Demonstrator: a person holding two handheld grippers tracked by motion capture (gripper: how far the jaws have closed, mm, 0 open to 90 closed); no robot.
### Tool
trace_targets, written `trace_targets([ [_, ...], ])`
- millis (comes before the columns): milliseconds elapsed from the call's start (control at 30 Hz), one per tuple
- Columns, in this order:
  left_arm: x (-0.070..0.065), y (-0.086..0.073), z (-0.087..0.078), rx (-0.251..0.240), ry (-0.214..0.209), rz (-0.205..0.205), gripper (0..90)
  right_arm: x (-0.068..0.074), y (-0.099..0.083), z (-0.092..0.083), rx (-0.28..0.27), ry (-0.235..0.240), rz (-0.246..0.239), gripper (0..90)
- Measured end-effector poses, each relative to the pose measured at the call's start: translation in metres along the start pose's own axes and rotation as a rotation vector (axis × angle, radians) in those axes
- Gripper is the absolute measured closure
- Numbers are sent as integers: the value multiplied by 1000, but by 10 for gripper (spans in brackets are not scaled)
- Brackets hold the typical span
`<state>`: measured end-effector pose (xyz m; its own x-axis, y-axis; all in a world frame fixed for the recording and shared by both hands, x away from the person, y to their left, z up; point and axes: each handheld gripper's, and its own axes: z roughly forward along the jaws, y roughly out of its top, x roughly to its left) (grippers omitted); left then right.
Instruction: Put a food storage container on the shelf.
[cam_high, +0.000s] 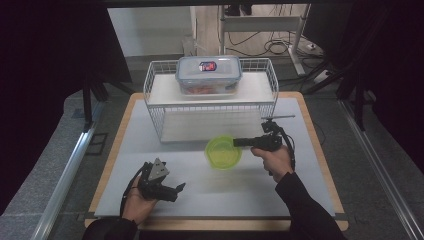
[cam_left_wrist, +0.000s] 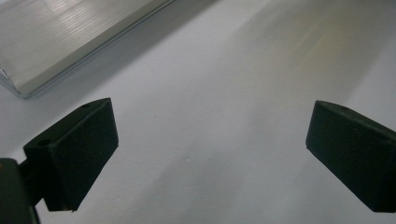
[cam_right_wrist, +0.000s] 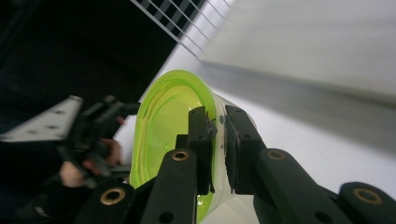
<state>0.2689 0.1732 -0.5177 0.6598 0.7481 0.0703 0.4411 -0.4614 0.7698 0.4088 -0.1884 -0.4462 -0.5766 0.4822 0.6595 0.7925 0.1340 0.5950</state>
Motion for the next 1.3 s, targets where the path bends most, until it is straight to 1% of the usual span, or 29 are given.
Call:
trace_targets([
  [167,0,0,-1,-3,0,0,23,29,20,-15,-35,34,-28,816],
  [300,1,0,-1,-1,-1,6,23,57,45,-28,-62,55,-59,816],
  [367,1,0,0,-1,-2,6,23,73,64,-34,-82,54,-86,816],
  [433,1,0,0,-2,-6,3,23,84,80,-39,-101,53,-100,816],
  [467,1,0,0,-3,-7,2,23,92,93,-41,-116,52,-110,816],
  [533,1,0,0,0,-9,1,23,101,115,-45,-147,45,-108,816],
  [633,1,0,-1,-5,-13,-4,23,110,145,-45,-193,19,-98,815],
  [700,1,0,-1,-6,-15,-3,23,112,167,-43,-221,-14,-89,815],
  [767,1,0,-1,-6,-18,-2,24,111,188,-36,-250,-47,-60,815],
  [800,1,-1,-1,-6,-21,-3,24,110,194,-34,-255,-55,-48,815],
  [900,2,-1,-2,-9,-23,3,24,103,214,-21,-269,-103,0,814],
  [1000,2,-1,-2,-9,-28,6,24,97,225,-14,-285,-127,45,811],
  [1033,2,-1,-2,-13,-33,-1,25,95,227,-12,-285,-136,49,807],
  [1067,2,-1,-2,-11,-34,2,25,92,229,-10,-288,-132,69,800],
  [1100,2,-1,-2,-9,-35,4,25,91,230,-9,-293,-133,79,792],
  [1133,2,-1,-2,-14,-34,1,25,90,232,-7,-300,-147,85,778],
  [1200,2,-1,-2,-15,-34,3,25,88,234,-3,-291,-173,84,708],
  [1300,2,-1,-2,-14,-36,5,25,85,235,2,-304,-181,83,700],
])
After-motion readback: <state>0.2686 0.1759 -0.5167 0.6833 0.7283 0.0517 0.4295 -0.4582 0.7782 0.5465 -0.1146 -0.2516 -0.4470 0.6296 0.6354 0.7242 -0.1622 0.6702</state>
